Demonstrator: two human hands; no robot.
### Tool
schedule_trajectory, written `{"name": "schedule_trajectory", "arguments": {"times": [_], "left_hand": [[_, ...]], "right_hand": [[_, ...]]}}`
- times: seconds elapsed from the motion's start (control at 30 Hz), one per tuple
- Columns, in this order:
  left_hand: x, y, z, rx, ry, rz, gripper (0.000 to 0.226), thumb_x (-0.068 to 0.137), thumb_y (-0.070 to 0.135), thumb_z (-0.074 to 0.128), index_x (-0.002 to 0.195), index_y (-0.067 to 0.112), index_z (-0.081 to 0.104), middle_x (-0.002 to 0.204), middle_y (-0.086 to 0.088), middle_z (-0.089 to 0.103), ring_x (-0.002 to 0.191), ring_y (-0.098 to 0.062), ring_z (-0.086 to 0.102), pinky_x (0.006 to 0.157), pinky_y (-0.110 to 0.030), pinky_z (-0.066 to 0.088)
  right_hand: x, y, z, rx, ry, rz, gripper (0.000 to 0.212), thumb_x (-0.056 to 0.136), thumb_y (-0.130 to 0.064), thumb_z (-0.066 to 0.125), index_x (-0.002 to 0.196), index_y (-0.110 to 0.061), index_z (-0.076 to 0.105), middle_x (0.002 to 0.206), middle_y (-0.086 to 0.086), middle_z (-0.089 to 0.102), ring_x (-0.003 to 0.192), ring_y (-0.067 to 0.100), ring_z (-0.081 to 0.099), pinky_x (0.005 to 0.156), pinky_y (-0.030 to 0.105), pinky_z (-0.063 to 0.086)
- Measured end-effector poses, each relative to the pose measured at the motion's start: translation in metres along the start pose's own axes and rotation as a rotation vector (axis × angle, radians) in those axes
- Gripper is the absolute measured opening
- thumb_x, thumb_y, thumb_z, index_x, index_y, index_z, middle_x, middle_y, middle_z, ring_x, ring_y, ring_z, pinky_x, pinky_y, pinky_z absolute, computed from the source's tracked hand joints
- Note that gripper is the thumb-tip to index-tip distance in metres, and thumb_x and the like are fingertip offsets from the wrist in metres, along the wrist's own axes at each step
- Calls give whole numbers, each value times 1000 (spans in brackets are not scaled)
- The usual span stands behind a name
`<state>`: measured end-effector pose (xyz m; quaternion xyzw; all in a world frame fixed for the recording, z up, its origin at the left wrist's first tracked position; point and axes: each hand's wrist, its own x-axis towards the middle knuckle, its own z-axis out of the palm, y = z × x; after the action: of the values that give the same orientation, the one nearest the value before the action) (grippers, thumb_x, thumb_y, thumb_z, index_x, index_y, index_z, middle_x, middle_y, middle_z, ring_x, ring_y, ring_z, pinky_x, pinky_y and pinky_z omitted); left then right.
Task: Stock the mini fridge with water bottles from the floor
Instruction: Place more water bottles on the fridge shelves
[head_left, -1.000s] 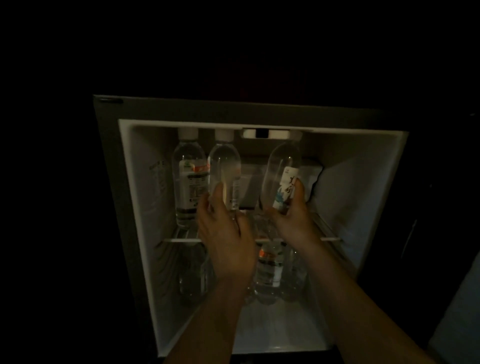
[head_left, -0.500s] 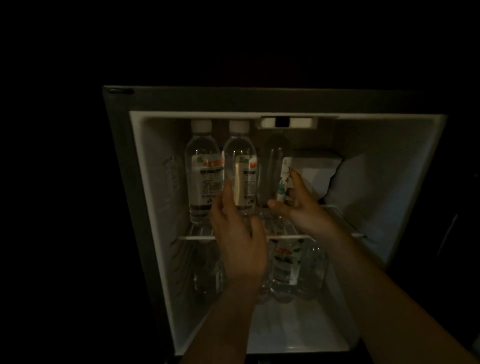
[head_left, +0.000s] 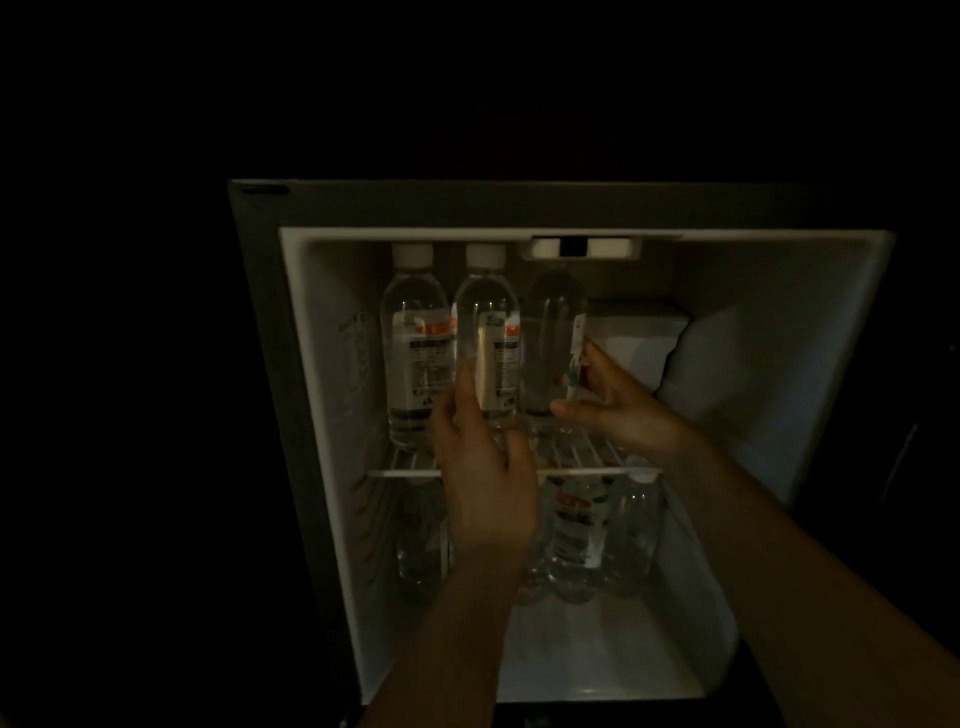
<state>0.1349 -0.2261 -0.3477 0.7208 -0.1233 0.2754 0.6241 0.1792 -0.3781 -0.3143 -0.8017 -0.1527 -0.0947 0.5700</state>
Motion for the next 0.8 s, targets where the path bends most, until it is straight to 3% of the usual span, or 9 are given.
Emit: {"name": "schedule_trajectory", "arguments": {"times": [0.1,0.3,0.43,0.6,0.73,0.8], "left_hand": [[0,2,1,-9,-7,-18,68,91,12,46,145,41,16,148,7,20,130,-4,26,104,-24,24],[-1,9,-3,1,-33,-49,68,91,10,44,146,39,16,151,5,16,133,-8,26,95,-8,25],[-2,17,-8,-8,-84,-85,68,93,11,44,146,39,12,153,6,12,139,-15,25,106,-25,29],[-2,24,-16,10,-132,-74,67,94,13,44,148,36,11,152,4,17,132,-3,22,104,-20,21],[-3,26,-20,-2,-177,-74,65,95,14,44,148,33,13,152,2,23,137,-10,26,109,-24,24],[-3,26,-22,-35,-206,-96,59,95,15,44,147,29,20,149,-2,30,136,-16,33,114,-37,30]], "right_hand": [[-4,3,5,21,64,7,69,84,-1,63,141,-25,31,129,-4,57,117,7,57,88,20,52],[-5,-3,25,-79,193,-44,77,84,-6,66,147,-21,24,137,3,52,120,19,55,99,38,49],[-5,-7,27,-91,186,-40,80,84,-6,66,148,-21,21,140,4,49,124,20,52,104,44,45],[-10,-7,30,-78,216,-25,77,85,-6,65,147,-25,24,136,1,52,108,5,55,83,15,50],[-16,-7,34,-106,211,8,80,86,-12,65,149,-23,18,142,2,47,125,16,50,102,37,46],[-20,-11,34,-142,212,1,75,86,-13,65,148,-21,22,140,-2,48,125,16,49,105,41,44]]}}
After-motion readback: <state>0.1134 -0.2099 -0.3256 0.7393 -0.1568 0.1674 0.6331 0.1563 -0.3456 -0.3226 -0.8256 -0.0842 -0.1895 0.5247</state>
